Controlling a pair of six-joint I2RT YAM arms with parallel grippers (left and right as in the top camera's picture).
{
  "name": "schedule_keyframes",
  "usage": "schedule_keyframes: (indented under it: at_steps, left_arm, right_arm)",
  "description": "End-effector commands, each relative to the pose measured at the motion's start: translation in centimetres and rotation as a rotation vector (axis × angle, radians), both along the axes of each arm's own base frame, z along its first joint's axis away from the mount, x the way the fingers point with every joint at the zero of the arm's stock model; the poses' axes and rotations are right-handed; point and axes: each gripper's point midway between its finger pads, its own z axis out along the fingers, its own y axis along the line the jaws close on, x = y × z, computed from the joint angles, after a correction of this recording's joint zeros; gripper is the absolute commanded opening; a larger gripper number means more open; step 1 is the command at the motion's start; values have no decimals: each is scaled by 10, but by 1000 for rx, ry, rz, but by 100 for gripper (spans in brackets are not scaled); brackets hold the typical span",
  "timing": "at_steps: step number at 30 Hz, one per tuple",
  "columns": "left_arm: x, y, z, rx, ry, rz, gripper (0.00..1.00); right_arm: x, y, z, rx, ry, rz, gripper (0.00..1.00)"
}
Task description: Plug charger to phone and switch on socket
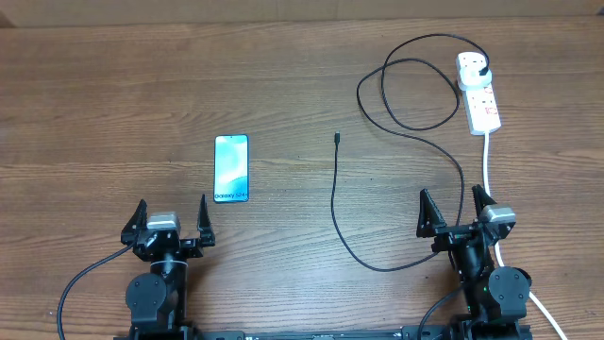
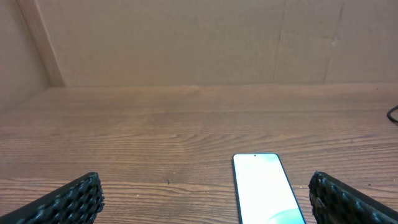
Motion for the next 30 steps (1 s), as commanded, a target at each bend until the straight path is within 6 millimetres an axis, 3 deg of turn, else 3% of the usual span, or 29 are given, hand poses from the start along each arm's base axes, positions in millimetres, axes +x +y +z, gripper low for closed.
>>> schedule_keyframes:
  at_steps: [1, 22, 30]
  left_arm:
    - [-1, 2, 2, 10, -11, 13, 100]
    - [-1, 2, 2, 10, -13, 14, 100]
    - [-1, 11, 3, 29, -16, 64, 100]
  right_arm:
    - [0, 0, -2, 1, -2, -1, 100]
    - [0, 0, -2, 1, -2, 0, 100]
    - [0, 0, -2, 1, -2, 0, 100]
